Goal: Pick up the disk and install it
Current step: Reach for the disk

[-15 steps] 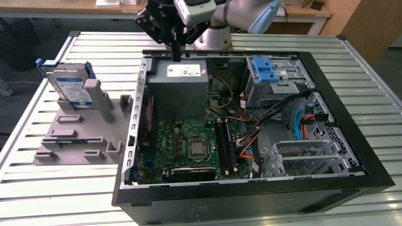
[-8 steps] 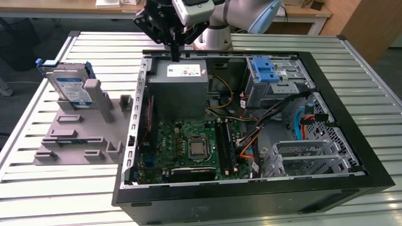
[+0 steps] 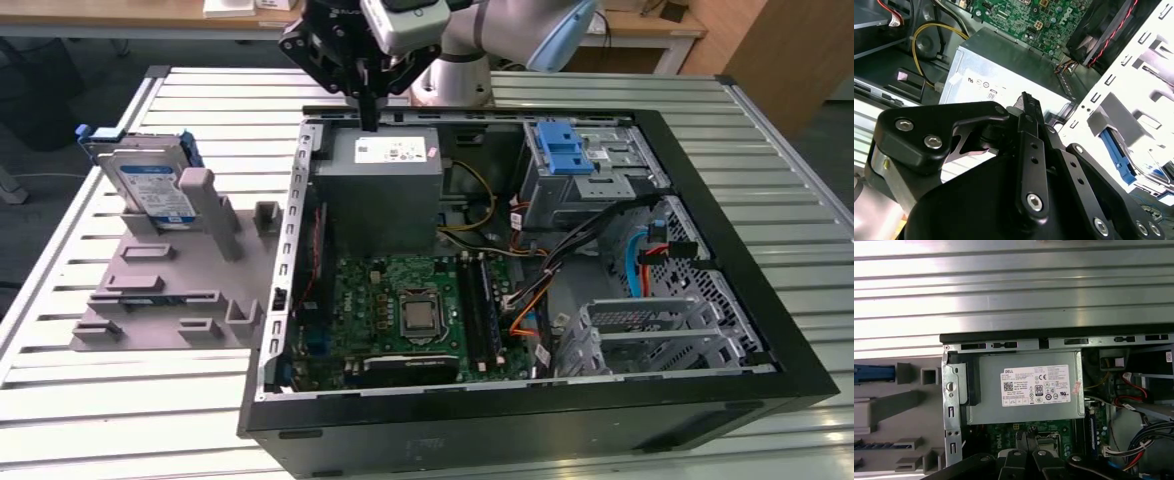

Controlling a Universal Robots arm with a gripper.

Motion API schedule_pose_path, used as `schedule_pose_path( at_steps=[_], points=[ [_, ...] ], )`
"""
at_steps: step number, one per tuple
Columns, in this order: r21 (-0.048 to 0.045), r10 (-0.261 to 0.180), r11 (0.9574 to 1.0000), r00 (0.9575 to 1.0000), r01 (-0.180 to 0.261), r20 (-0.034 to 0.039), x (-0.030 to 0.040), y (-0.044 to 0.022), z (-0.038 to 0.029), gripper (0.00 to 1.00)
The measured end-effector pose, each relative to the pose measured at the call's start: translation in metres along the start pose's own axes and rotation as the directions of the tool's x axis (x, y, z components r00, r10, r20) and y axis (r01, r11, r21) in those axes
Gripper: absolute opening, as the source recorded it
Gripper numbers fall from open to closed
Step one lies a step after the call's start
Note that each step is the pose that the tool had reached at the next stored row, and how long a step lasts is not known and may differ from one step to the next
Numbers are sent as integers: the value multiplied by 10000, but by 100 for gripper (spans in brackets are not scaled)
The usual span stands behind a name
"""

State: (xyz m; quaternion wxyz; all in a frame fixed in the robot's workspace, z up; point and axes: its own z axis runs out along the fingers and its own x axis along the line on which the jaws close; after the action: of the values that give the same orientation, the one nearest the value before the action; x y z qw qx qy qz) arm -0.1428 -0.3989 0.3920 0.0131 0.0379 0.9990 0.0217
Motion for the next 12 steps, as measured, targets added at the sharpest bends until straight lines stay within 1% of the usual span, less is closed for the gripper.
schedule_pose_path(
  at_steps=[12],
  points=[
    [0,0,10000,10000,0,0,47,-4,1,11]
  ],
)
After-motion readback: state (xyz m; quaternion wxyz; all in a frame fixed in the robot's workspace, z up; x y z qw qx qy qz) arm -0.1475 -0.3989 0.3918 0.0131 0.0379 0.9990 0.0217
